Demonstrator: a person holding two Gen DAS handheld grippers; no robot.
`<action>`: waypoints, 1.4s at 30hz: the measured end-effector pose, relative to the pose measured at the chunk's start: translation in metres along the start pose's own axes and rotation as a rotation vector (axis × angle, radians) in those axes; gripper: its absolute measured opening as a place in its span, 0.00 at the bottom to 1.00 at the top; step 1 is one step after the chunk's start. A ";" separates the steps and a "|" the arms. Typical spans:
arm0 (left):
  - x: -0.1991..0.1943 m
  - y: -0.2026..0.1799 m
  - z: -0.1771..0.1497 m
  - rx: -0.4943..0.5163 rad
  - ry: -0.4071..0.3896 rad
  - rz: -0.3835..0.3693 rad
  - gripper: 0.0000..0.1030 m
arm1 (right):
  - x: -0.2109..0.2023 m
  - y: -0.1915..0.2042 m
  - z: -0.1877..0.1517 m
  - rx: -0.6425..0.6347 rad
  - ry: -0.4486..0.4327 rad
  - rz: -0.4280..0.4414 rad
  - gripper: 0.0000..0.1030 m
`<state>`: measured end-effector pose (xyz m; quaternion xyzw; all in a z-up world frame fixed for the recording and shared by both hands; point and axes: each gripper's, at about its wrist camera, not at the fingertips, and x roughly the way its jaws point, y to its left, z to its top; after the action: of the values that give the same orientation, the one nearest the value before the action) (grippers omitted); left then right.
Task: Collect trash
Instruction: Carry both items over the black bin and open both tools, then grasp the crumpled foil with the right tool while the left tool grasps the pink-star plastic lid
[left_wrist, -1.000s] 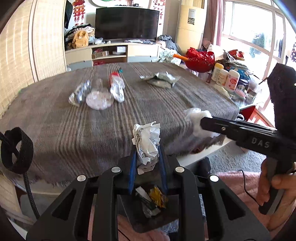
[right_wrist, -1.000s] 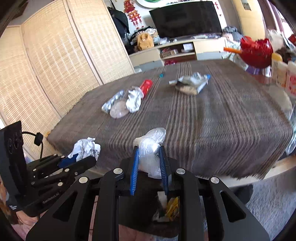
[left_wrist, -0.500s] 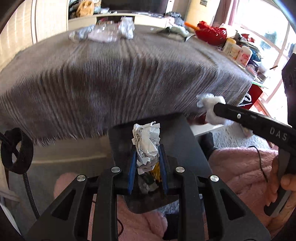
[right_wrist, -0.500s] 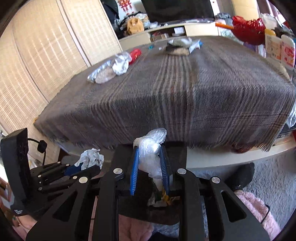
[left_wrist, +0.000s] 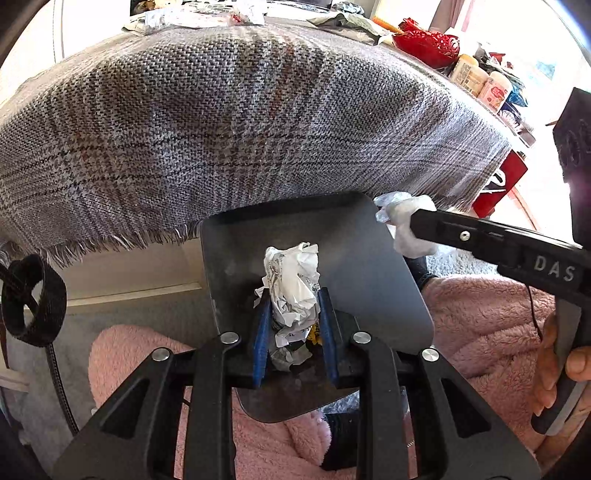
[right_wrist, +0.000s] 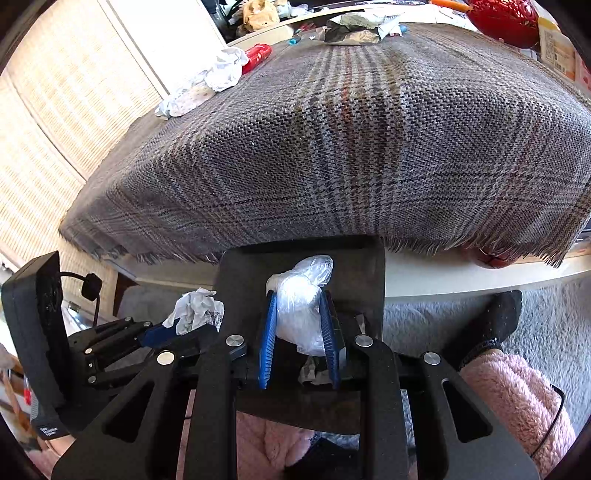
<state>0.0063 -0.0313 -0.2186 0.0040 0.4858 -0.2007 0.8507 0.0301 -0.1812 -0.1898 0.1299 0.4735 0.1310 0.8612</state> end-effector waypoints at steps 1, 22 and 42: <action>0.000 0.000 0.000 0.001 0.000 0.000 0.28 | 0.000 0.000 0.000 0.004 0.001 -0.002 0.29; -0.048 0.021 0.009 -0.021 -0.098 0.072 0.92 | -0.016 -0.013 0.013 0.058 -0.027 -0.004 0.97; -0.080 0.058 0.099 -0.029 -0.226 0.129 0.92 | -0.060 0.021 0.112 -0.040 -0.170 -0.027 0.97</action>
<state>0.0726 0.0291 -0.1106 0.0001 0.3885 -0.1377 0.9111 0.0921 -0.1940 -0.0770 0.1170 0.3976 0.1173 0.9025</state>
